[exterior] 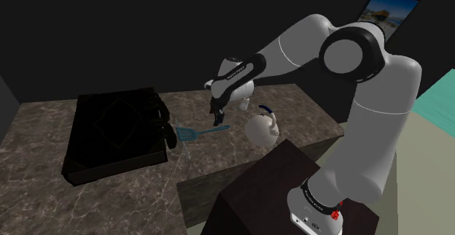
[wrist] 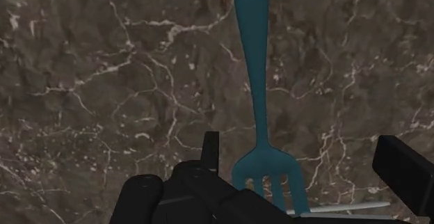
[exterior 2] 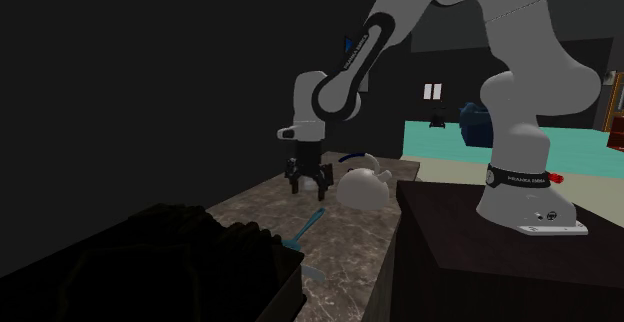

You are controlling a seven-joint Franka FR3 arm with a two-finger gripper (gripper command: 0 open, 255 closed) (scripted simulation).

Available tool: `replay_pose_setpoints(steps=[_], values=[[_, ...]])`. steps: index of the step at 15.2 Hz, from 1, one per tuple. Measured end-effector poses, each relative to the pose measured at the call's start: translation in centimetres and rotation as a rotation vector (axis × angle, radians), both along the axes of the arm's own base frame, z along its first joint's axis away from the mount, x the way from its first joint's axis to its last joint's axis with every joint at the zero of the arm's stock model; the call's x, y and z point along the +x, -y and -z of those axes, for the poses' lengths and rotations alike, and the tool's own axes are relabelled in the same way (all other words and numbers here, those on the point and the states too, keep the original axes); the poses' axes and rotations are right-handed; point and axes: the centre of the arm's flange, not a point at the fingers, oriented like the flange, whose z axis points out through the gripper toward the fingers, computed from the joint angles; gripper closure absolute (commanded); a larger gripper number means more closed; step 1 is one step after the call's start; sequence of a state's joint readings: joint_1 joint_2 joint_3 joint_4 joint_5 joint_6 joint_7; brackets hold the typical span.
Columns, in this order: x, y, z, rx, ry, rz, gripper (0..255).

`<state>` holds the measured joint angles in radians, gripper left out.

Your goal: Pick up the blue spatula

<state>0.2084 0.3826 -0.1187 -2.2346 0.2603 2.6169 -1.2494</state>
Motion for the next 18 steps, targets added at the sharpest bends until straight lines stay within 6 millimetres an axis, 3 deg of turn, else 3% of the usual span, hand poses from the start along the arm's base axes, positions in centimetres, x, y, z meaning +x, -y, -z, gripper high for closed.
replay_pose_setpoints(steps=[5,12,13,18], values=[[1.6,-1.7,5.3,0.005,-0.018,-0.124,0],[1.8,-1.9,9.4,0.006,-0.019,-0.137,0],[1.8,-2.0,9.6,0.006,-0.019,-0.137,255],[2.3,-1.9,9.3,0.005,-0.008,-0.135,255]])
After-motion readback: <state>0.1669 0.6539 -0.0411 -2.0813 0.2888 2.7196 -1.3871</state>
